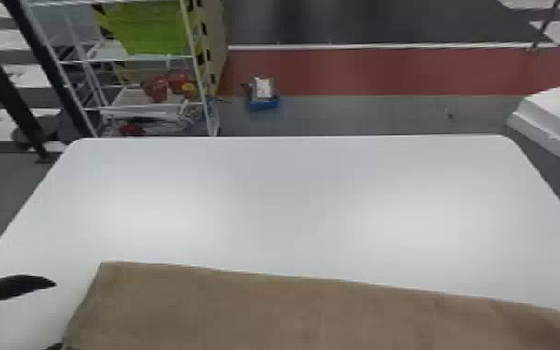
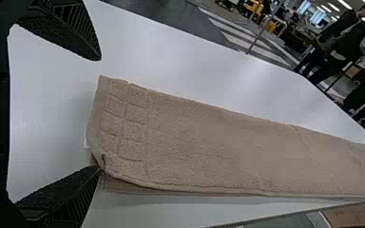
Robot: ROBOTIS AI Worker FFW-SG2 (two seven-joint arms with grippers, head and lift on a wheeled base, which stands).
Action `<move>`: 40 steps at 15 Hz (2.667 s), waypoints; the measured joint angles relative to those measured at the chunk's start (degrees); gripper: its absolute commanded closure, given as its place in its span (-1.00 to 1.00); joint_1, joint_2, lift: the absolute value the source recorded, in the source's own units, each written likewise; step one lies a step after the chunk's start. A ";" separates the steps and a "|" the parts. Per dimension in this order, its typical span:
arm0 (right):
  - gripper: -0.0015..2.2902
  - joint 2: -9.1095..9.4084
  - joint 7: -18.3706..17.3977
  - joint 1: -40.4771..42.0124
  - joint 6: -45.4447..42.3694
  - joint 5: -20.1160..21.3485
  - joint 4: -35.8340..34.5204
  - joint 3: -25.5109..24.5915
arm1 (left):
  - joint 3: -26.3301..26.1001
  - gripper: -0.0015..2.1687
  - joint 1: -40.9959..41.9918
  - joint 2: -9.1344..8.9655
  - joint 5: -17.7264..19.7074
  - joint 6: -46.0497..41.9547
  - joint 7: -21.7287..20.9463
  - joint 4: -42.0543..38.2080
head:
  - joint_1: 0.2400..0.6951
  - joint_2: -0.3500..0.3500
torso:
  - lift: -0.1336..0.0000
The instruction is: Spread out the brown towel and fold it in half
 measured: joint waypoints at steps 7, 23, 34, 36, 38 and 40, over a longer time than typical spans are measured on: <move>-0.97 -0.52 0.00 -4.92 36.60 -16.08 -2.52 -2.23 | 1.14 -0.93 -0.87 -0.07 1.67 1.73 -1.15 -0.40 | 1.00 -0.06 | -1.00; -0.31 1.79 0.00 -11.10 62.65 -16.94 -4.35 4.48 | 3.60 -0.93 -2.35 -0.63 11.71 14.40 -2.77 -2.27 | 1.00 0.24 | -1.00; -0.11 1.79 0.00 -13.23 50.96 -7.72 2.91 11.32 | 3.30 -0.93 -2.32 -1.13 11.45 13.64 -2.47 -1.81 | 1.00 0.38 | -1.00; -0.11 1.34 0.00 -14.91 50.43 -6.00 5.05 12.03 | 3.32 -0.93 -2.29 -1.14 11.45 13.47 -2.47 -1.75 | 1.00 0.35 | -1.00; -0.11 1.17 0.00 -16.29 50.28 -5.11 6.19 12.39 | 3.49 -0.93 -2.24 -1.14 11.45 13.29 -2.47 -1.64 | 1.00 0.34 | -1.00; -0.11 1.14 0.00 -17.60 50.07 -4.06 7.11 13.18 | 3.54 -0.93 -2.23 -1.14 11.46 13.18 -2.47 -1.49 | 1.00 0.35 | -1.00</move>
